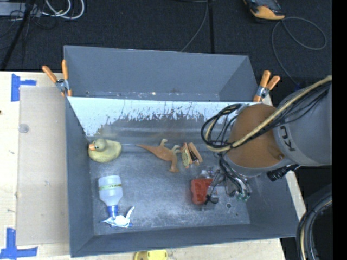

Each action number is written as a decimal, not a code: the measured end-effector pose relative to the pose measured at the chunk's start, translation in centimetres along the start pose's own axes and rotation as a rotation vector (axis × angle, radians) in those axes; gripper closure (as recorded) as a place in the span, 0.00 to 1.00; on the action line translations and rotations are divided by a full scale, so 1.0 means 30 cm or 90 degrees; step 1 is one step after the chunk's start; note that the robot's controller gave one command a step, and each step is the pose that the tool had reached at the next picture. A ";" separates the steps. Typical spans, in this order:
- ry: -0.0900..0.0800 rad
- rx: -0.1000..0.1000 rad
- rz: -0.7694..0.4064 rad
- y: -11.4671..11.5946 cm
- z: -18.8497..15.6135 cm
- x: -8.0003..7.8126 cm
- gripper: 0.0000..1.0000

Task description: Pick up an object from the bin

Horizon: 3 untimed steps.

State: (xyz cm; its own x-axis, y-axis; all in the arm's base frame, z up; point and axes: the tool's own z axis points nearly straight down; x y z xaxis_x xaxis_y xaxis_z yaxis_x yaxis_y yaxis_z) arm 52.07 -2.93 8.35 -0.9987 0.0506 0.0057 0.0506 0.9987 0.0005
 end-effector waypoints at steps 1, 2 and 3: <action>-0.001 0.000 0.000 0.000 -0.029 -0.002 1.00; 0.000 0.000 0.000 0.000 -0.058 0.000 1.00; -0.001 0.000 -0.001 0.000 -0.091 -0.001 1.00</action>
Offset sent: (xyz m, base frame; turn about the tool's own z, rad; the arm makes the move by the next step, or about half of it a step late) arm 0.0000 0.0000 0.0415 0.0000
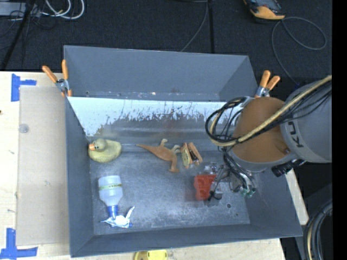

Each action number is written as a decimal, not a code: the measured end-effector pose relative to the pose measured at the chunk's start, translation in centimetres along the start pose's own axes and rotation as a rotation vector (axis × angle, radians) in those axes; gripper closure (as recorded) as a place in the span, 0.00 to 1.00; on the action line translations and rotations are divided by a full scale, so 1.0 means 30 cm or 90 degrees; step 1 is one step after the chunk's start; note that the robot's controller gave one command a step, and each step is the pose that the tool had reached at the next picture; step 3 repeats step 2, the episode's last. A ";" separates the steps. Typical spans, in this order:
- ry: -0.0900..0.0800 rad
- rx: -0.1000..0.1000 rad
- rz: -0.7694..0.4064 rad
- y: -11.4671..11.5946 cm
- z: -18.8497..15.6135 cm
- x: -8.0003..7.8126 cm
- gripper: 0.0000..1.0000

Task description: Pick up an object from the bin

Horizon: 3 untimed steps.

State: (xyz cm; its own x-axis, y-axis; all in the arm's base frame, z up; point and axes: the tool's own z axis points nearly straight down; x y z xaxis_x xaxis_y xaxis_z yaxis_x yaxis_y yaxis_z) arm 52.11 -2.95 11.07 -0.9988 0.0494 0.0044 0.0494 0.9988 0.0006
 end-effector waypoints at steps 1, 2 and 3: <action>-0.001 0.000 0.000 0.000 -0.021 -0.002 1.00; 0.001 0.000 -0.001 0.000 -0.043 0.001 1.00; 0.001 0.000 -0.001 0.000 -0.043 0.001 1.00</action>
Offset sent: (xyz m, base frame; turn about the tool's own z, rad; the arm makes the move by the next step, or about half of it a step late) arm 0.0000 -0.0001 0.0406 0.0000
